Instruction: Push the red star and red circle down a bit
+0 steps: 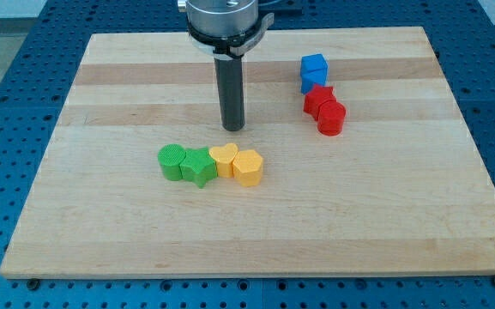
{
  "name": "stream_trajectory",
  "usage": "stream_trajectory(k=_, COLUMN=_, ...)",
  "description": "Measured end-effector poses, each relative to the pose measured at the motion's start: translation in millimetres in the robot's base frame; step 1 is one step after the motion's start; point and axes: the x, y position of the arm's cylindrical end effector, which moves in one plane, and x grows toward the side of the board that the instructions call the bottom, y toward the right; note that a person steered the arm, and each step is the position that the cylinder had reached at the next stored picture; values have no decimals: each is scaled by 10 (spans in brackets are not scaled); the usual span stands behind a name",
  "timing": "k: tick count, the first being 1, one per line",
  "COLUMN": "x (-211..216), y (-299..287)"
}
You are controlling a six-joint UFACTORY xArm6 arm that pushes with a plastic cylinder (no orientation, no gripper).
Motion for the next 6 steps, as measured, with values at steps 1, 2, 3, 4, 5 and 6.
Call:
stream_trajectory(k=1, x=-575, y=661)
stream_trajectory(k=2, x=-606, y=719)
stream_trajectory(k=3, x=-585, y=731)
stream_trajectory(k=4, x=40, y=1388)
stream_trajectory(k=5, x=454, y=1760)
stream_trajectory(k=6, x=777, y=2063)
